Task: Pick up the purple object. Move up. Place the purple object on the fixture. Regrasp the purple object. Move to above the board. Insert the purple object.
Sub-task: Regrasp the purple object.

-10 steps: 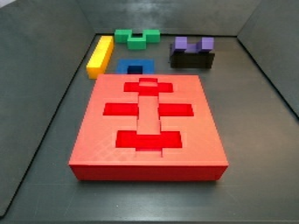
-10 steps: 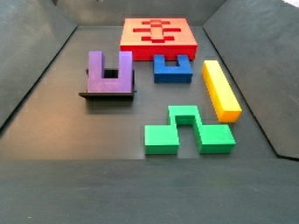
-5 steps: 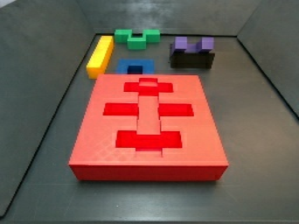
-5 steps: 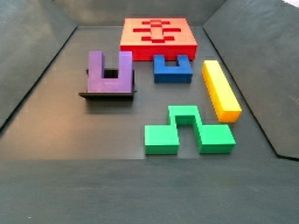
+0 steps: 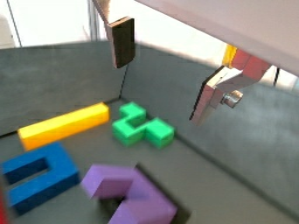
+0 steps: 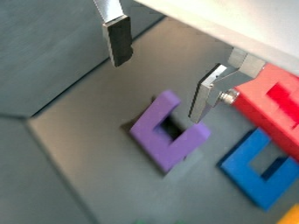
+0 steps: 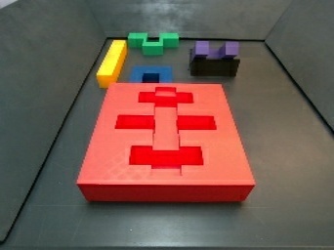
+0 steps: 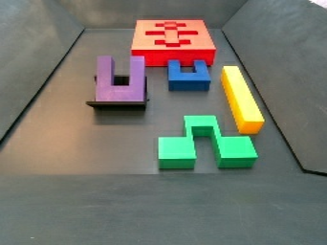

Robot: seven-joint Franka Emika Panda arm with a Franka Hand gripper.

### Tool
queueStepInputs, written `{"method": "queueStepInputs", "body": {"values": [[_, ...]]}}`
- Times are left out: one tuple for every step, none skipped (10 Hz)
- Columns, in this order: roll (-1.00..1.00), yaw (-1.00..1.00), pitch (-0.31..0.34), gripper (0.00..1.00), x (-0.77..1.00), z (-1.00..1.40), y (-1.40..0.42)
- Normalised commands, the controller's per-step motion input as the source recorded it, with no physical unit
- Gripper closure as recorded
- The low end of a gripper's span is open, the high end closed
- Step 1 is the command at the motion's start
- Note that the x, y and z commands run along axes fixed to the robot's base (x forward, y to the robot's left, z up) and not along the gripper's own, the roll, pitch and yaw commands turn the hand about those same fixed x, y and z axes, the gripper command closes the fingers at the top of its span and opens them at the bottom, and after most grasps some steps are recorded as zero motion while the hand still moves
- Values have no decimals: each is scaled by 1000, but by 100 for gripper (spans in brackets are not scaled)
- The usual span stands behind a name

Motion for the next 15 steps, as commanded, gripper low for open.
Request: {"method": "queueStepInputs", "body": {"values": [[1000, 217, 357, 0, 277, 40, -6], [1000, 266, 329, 0, 303, -9, -111], [809, 323, 343, 0, 426, -140, -126], [820, 283, 306, 0, 540, -166, -131], [860, 277, 211, 0, 577, -266, -157], [611, 289, 71, 0, 631, -426, -260], [174, 123, -54, 0, 443, -489, -414], [-277, 0, -597, 0, 149, -377, -303], [-500, 0, -1000, 0, 0, -63, -263], [-429, -251, -1000, 0, -97, -23, -231], [-169, -251, -1000, 0, 0, -80, -283], [291, -211, -1000, 0, 177, -63, -340], [509, -263, -906, 0, 371, -71, -349], [794, -337, -746, 0, 469, -6, -329], [1000, -326, -457, 0, 531, 0, -297]]}}
